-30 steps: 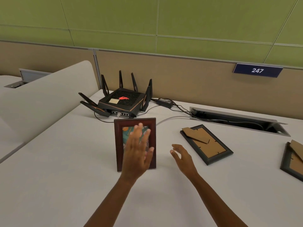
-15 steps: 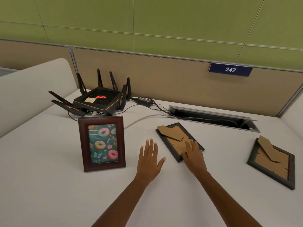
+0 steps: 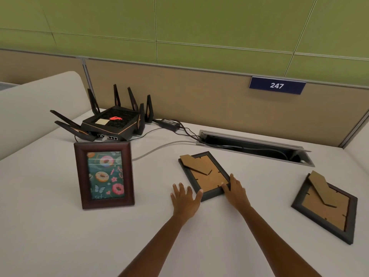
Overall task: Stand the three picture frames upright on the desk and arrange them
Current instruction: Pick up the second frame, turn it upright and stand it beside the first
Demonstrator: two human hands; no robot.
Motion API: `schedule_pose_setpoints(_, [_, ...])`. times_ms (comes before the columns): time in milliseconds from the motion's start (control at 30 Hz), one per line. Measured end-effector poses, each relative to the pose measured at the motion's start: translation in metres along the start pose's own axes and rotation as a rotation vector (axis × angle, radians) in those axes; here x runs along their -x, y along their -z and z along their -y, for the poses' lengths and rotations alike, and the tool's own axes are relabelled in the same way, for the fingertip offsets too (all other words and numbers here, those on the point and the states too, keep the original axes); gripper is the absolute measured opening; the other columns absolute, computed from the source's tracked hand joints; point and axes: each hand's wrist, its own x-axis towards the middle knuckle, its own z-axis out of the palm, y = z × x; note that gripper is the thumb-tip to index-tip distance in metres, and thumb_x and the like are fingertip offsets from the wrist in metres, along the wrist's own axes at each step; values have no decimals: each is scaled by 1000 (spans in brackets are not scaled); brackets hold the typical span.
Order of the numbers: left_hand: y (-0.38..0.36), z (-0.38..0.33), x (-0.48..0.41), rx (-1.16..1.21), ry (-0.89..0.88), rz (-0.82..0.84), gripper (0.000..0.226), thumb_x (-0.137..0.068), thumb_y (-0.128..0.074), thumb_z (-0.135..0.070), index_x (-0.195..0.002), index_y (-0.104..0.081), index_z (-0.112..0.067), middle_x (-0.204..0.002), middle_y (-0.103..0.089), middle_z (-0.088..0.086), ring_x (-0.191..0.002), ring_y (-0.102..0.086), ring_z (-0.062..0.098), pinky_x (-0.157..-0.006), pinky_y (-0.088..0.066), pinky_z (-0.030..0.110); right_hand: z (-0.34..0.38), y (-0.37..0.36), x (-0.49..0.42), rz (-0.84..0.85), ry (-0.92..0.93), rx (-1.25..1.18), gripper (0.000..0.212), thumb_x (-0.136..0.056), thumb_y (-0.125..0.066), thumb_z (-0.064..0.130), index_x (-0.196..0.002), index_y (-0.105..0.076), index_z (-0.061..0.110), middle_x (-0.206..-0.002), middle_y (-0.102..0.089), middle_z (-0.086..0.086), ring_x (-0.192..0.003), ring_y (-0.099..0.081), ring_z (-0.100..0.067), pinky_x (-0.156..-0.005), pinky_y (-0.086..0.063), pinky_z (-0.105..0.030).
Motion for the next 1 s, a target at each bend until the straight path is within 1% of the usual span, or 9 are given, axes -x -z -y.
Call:
schedule_pose_setpoints(167, [-2, -28, -3, 273, 159, 14, 65, -94, -21, -52, -142, -26, -8, -158, -6, 9, -144, 10, 32, -118, 2, 46, 3, -2, 4, -59, -15, -155, 53, -93, -44, 24, -138, -24, 4, -139, -37, -23, -128, -38, -36, -105, -35, -42])
schedule_pose_setpoints(333, [-2, -38, -2, 521, 259, -40, 65, -94, -32, -48, -141, -25, -4, -157, -9, 6, -145, 5, 25, -119, -9, 42, 6, -4, 6, -144, -64, -261, 45, -92, -47, 18, -132, -37, 1, -132, -47, -24, -122, -44, -38, -104, -38, -45])
schedule_pose_setpoints(433, [-2, -36, -1, 590, 286, -91, 61, -94, -38, -39, -140, -26, 0, -154, -20, 11, -144, -11, 27, -119, -17, 41, 8, -3, 9, -175, -96, -361, 39, -91, -49, 13, -127, -43, 1, -128, -52, -23, -117, -49, -37, -102, -40, -44])
schedule_pose_setpoints(533, [2, -35, 3, 672, 338, -182, 48, -93, -45, -26, -131, -38, 2, -141, -38, 18, -130, -37, 30, -109, -37, 41, 8, -1, 14, -189, -160, -508, 34, -89, -50, 7, -122, -48, 2, -124, -55, -22, -107, -55, -33, -92, -45, -37])
schedule_pose_setpoints(633, [9, -30, 4, 809, 340, -173, 40, -93, -44, -14, -130, -39, 2, -132, -44, 19, -117, -47, 32, -97, -43, 37, 7, 0, 19, -192, -209, -643, 30, -88, -48, 2, -118, -53, 3, -128, -53, -19, -111, -52, -31, -86, -42, -30])
schedule_pose_setpoints(767, [22, -25, 7, 1126, 334, -103, 35, -92, -42, 0, -128, -40, 2, -127, -50, 25, -94, -54, 31, -70, -52, 30, 12, 9, 24, -196, -224, -784, 27, -88, -48, 1, -114, -56, 2, -127, -53, -19, -115, -49, -33, -96, -43, -37])
schedule_pose_setpoints(833, [33, -27, 12, 1218, 314, -101, 32, -92, -44, 1, -124, -43, 5, -128, -50, 28, -95, -56, 33, -75, -52, 33, 16, 16, 26, -200, -193, -819, 25, -89, -49, 3, -113, -57, 2, -124, -55, -20, -113, -51, -34, -98, -45, -41])
schedule_pose_setpoints(900, [49, -31, 18, 1336, 288, -76, 31, -91, -46, 2, -121, -45, 9, -128, -51, 31, -106, -57, 39, -84, -49, 38, 21, 25, 30, -211, -144, -853, 25, -91, -48, 8, -113, -56, 1, -120, -56, -20, -107, -54, -33, -93, -47, -39])
schedule_pose_setpoints(1000, [76, -38, 28, 1453, 264, -56, 31, -89, -48, 6, -119, -45, 13, -130, -48, 32, -116, -53, 41, -86, -46, 42, 26, 38, 39, -203, -16, -886, 28, -93, -45, 19, -115, -55, 3, -114, -56, -16, -99, -56, -27, -89, -47, -35])
